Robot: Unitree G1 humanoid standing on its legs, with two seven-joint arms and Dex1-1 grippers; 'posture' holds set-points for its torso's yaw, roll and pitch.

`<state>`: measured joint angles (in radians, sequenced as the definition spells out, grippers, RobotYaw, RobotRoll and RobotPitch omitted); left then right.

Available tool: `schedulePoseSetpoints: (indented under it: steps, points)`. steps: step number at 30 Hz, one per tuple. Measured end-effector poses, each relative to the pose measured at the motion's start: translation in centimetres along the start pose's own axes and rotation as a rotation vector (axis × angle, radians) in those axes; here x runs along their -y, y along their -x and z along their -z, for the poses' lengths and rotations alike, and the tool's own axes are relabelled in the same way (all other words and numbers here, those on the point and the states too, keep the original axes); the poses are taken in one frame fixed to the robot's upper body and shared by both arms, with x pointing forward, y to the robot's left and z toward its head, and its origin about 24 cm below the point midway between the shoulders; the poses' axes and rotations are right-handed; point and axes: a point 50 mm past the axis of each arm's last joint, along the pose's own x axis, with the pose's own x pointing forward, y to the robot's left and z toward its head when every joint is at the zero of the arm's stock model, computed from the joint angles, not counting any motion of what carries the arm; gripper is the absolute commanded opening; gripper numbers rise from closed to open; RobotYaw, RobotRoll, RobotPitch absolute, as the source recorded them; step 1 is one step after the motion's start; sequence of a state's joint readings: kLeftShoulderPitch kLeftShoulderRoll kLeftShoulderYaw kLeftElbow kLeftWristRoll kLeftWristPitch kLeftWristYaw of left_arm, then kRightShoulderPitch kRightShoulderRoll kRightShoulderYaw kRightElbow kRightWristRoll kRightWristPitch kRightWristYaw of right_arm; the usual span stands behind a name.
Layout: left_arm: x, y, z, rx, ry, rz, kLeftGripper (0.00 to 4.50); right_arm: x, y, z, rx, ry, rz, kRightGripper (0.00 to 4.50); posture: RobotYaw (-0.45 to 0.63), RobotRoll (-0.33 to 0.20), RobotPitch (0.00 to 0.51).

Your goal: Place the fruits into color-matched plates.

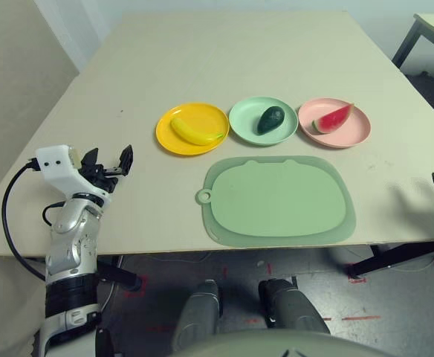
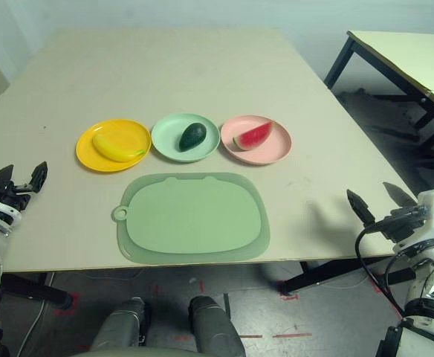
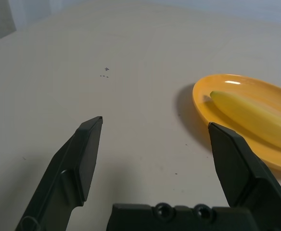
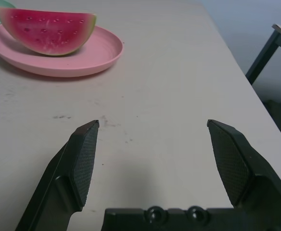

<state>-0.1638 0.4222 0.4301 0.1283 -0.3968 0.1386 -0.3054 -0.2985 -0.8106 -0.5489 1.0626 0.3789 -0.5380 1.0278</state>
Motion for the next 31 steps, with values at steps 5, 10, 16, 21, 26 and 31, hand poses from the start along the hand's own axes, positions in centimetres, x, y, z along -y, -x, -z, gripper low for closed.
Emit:
schedulePoseSetpoints:
  steps: [5, 10, 16, 21, 26, 31]
  points:
    - [-0.1, 0.0, 0.2, -0.015, -0.03, -0.006, 4.47, -0.1, -0.4, 0.2, 0.012, -0.031, -0.002, 4.5, -0.08, 0.0, 0.141]
    - [0.2, 0.0, 0.5, -0.034, -0.05, 0.013, 4.47, -0.3, -0.7, 0.5, 0.019, -0.076, 0.015, 4.5, -0.08, 0.0, 0.144]
    - [0.5, 0.0, 0.6, -0.038, -0.066, 0.029, 4.47, -0.3, -1.4, 0.3, 0.041, -0.091, 0.048, 4.5, -0.05, 0.0, 0.154]
    - [0.6, 0.3, 0.8, -0.042, -0.078, 0.043, 4.47, -0.2, -2.0, -0.1, 0.067, -0.094, 0.065, 4.5, -0.01, 0.0, 0.177]
    - [0.5, 0.6, 0.2, -0.036, -0.145, 0.072, 4.47, -0.2, -2.4, -0.2, 0.076, -0.105, 0.076, 4.5, -0.01, 0.0, 0.179]
    - [0.5, 0.6, -0.3, -0.017, -0.168, 0.089, 4.47, -0.9, -2.7, 0.3, 0.071, -0.128, 0.064, 4.5, -0.01, 0.0, 0.178]
